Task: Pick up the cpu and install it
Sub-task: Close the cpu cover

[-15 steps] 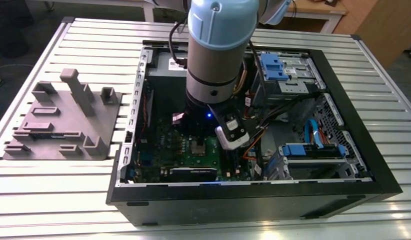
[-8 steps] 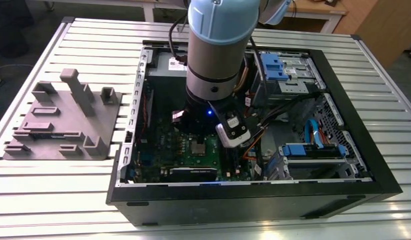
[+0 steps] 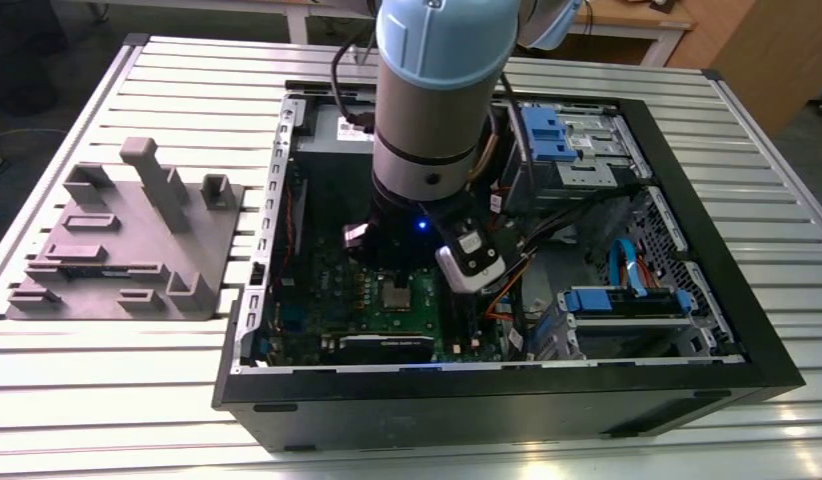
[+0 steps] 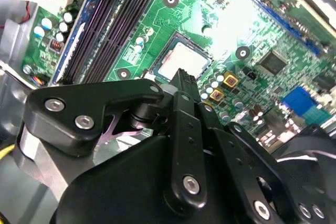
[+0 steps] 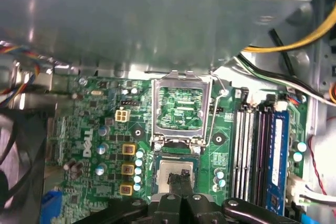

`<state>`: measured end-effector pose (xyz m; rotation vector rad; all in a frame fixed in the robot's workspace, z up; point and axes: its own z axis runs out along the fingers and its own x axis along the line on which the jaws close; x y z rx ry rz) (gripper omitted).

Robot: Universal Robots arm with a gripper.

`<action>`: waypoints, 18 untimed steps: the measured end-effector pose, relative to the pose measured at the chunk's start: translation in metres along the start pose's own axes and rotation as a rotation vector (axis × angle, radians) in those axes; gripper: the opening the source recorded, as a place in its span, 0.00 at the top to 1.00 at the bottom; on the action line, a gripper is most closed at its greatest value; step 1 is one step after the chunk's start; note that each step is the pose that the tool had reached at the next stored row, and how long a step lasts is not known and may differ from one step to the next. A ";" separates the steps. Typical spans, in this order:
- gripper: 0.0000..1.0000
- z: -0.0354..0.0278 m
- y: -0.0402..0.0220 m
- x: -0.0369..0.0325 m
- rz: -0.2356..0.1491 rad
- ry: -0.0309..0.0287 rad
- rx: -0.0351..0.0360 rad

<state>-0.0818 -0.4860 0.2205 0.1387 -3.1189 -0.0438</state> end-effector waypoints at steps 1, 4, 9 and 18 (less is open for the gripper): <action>0.90 0.0001 0.0000 0.0000 -0.018 0.0004 0.0002; 0.90 0.0003 -0.0001 -0.0010 -0.071 0.0010 -0.0071; 0.90 0.0014 -0.0007 -0.0082 -0.090 -0.0052 -0.0623; 0.90 0.0020 -0.0008 -0.0085 -0.141 -0.0022 -0.0616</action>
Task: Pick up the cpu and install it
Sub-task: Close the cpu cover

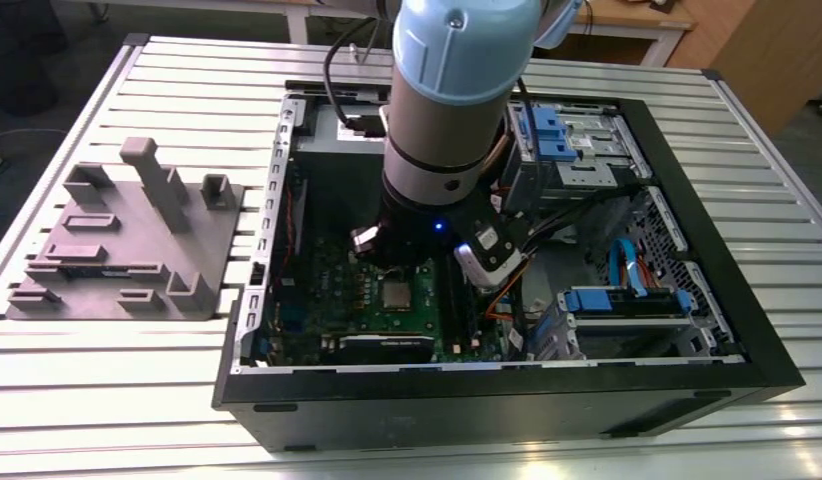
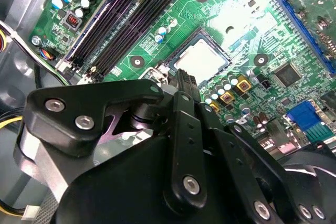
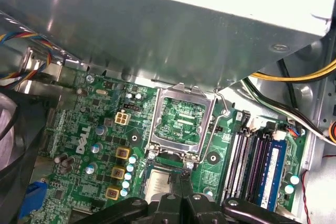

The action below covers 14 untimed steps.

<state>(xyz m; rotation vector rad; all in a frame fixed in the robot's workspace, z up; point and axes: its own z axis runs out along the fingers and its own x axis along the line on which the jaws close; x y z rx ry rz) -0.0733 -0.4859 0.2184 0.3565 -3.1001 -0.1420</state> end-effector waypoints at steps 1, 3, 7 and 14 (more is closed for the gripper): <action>0.90 0.0000 0.0000 0.0000 0.000 0.0000 0.0000; 0.90 0.0000 0.0000 0.0000 0.000 0.0000 0.0000; 0.90 0.0000 0.0000 0.0000 0.000 0.0000 0.0000; 0.90 -0.0002 -0.0014 -0.0059 0.000 0.0001 0.0000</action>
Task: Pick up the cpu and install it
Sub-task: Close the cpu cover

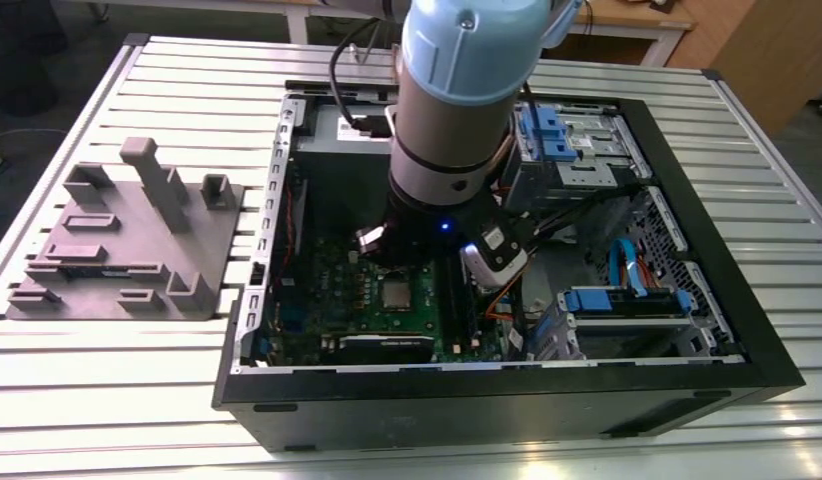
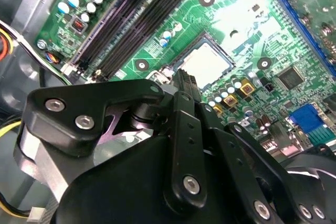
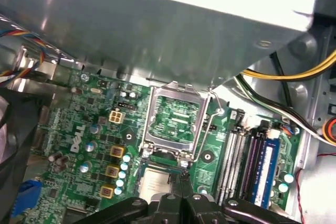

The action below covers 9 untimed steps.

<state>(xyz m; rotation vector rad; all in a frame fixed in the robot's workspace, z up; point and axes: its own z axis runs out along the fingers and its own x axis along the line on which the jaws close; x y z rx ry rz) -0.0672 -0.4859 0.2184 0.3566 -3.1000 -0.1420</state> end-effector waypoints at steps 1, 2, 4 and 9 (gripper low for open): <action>0.90 0.0000 -0.0003 -0.0012 0.000 0.0000 0.0000; 0.90 0.0000 -0.0006 -0.0026 0.000 -0.0001 0.0000; 0.90 -0.0001 -0.0012 -0.0053 0.000 -0.0001 0.0000; 0.90 -0.0001 -0.0031 -0.0132 0.000 0.0000 -0.0001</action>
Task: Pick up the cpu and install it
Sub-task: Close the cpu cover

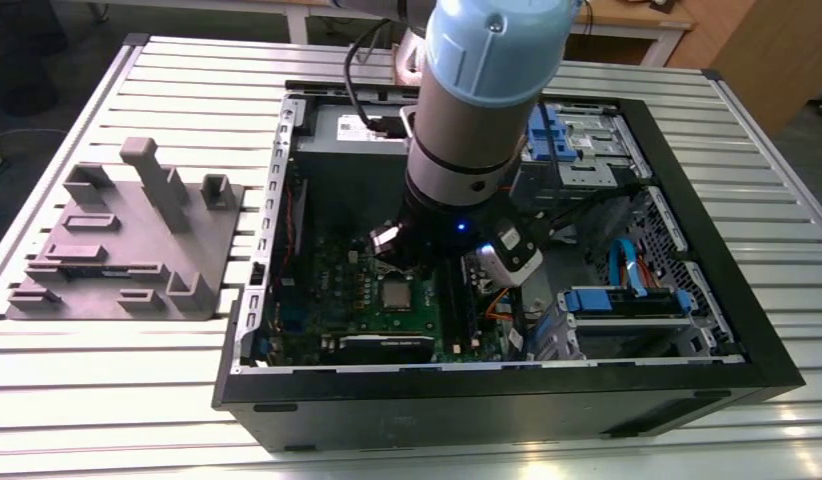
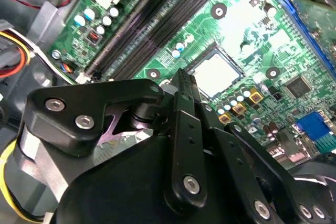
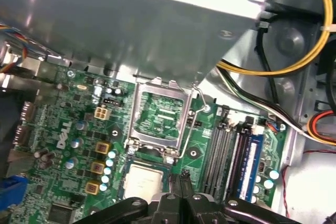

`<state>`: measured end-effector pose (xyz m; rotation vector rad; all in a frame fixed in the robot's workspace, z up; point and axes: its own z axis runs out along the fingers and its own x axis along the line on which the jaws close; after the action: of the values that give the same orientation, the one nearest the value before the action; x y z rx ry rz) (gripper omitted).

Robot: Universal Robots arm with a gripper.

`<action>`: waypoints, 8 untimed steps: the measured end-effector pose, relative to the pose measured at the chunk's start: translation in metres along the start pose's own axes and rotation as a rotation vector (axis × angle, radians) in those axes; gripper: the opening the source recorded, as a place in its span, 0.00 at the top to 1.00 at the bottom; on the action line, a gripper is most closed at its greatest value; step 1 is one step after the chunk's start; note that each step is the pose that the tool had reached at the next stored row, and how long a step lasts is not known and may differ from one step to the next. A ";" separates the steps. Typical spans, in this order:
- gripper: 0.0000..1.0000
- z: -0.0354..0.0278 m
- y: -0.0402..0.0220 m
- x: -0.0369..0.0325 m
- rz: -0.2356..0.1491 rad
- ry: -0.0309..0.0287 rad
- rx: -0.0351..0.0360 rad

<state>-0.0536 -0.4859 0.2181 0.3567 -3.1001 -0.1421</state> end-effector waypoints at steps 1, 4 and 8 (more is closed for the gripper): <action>0.90 0.0000 -0.0002 -0.0008 0.000 0.0001 0.0001; 0.90 0.0000 -0.0004 -0.0016 0.000 0.0000 0.0000; 0.90 0.0000 -0.0005 -0.0021 0.000 0.0000 0.0000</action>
<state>-0.0514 -0.4859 0.2181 0.3567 -3.1000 -0.1420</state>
